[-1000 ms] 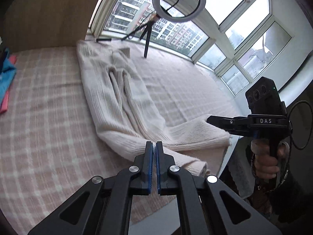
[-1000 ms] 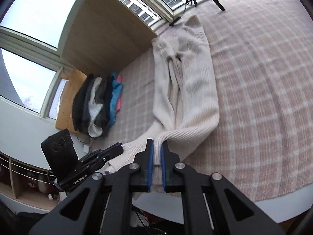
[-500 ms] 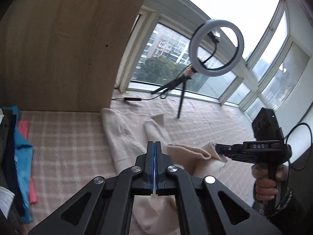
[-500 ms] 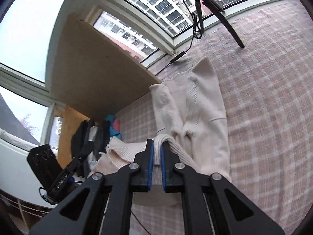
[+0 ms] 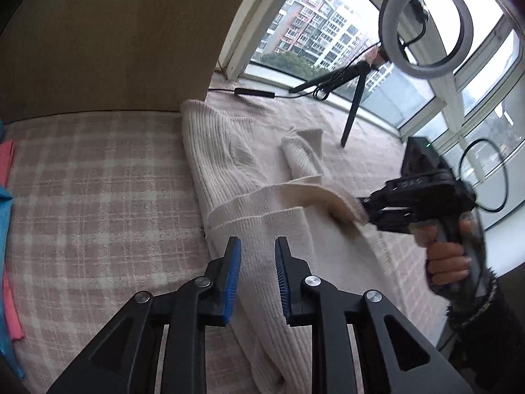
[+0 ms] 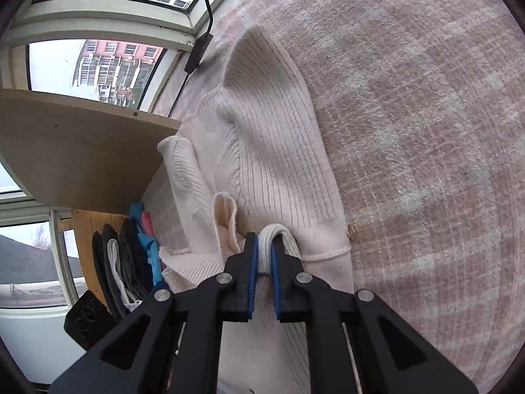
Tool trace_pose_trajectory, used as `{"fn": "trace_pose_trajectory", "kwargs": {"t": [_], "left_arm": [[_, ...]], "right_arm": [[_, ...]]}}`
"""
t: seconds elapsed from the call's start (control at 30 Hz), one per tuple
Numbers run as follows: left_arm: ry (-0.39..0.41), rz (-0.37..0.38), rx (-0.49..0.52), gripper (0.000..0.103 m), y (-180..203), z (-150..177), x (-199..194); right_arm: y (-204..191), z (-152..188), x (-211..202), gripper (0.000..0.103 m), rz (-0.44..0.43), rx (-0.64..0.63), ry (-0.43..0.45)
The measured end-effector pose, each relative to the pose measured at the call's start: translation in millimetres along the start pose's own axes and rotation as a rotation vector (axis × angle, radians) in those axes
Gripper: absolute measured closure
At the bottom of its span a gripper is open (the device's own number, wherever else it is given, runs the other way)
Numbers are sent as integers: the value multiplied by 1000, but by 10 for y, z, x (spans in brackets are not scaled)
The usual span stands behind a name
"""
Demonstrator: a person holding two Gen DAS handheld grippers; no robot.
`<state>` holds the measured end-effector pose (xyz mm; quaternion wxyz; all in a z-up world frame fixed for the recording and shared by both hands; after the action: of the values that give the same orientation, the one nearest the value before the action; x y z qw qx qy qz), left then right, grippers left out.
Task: Fold clothes
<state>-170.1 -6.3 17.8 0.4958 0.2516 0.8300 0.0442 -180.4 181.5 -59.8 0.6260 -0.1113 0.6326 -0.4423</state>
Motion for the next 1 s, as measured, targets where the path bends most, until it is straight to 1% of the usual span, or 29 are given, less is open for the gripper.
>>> {"fn": "trace_pose_trajectory", "kwargs": {"t": [0.07, 0.1, 0.13, 0.17, 0.2, 0.23, 0.27, 0.33, 0.43, 0.5, 0.53, 0.57, 0.63, 0.67, 0.7, 0.73, 0.77, 0.83, 0.9, 0.97, 1.0], "left_arm": [[-2, 1, -33, 84, -30, 63, 1], [4, 8, -56, 81, -45, 101, -34], [8, 12, -71, 78, -50, 141, -76], [9, 12, -75, 76, -45, 175, -106], [8, 9, -70, 75, -33, 198, -122], [6, 8, -62, 75, -17, 210, -126], [2, 6, -52, 74, -2, 216, -117], [-10, -1, -50, 69, -6, 203, -61], [-19, 15, -67, 69, -20, 147, 46], [-21, 0, -56, 69, -12, 119, 91], [-23, 2, -56, 73, 0, 113, 104], [-20, 5, -55, 74, 15, 106, 105], [-10, 2, -46, 86, 44, 97, 98], [-3, 1, -43, 87, 52, 95, 89], [2, 3, -38, 92, 61, 91, 84], [6, 10, -39, 95, 68, 91, 78], [11, 21, -47, 96, 66, 89, 70], [21, 49, -67, 97, 53, 69, 49], [38, 83, -101, 97, 37, 21, -8], [63, 109, -96, 98, 59, -80, -115], [77, 108, -83, 98, 73, -147, -175]], "right_arm": [[-11, 51, -152, 89, -64, -21, -10], [-16, 83, -249, 84, -88, -49, 2], [-34, 121, -363, 81, -84, -108, 38], [-57, 162, -469, 74, -49, -188, 85], [-74, 208, -551, 70, 6, -270, 136], [-97, 261, -596, 70, 53, -341, 171], [-132, 328, -581, 70, 77, -398, 171], [-182, 442, -469, 70, 128, -485, 150], [-220, 440, -286, 70, 294, -611, 198], [-240, 400, -190, 70, 326, -645, 209], [-245, 377, -151, 70, 334, -649, 208], [-250, 355, -132, 70, 341, -654, 209], [-291, 358, -115, 73, 345, -676, 221], [-323, 379, -117, 80, 341, -689, 227], [-350, 403, -124, 87, 335, -701, 231], [-371, 425, -131, 90, 326, -708, 232], [-388, 441, -131, 94, 317, -708, 229], [-402, 458, -126, 95, 293, -695, 214], [-392, 436, -158, 95, 275, -668, 221], [-414, 404, -232, 96, 204, -617, 217], [-446, 381, -289, 96, 166, -593, 222]]}}
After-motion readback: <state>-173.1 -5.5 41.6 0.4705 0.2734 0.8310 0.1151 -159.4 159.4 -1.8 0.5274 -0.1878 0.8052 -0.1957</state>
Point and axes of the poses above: each gripper's, at about its wrist camera, not at the fingertips, and x roughly the way its jaws point, y to its right, z to its underside, the point moved 9 cm from there along x, roughly the way its jaws point, and after that the axes turned 7 degrees about x, right-handed, at the moved point
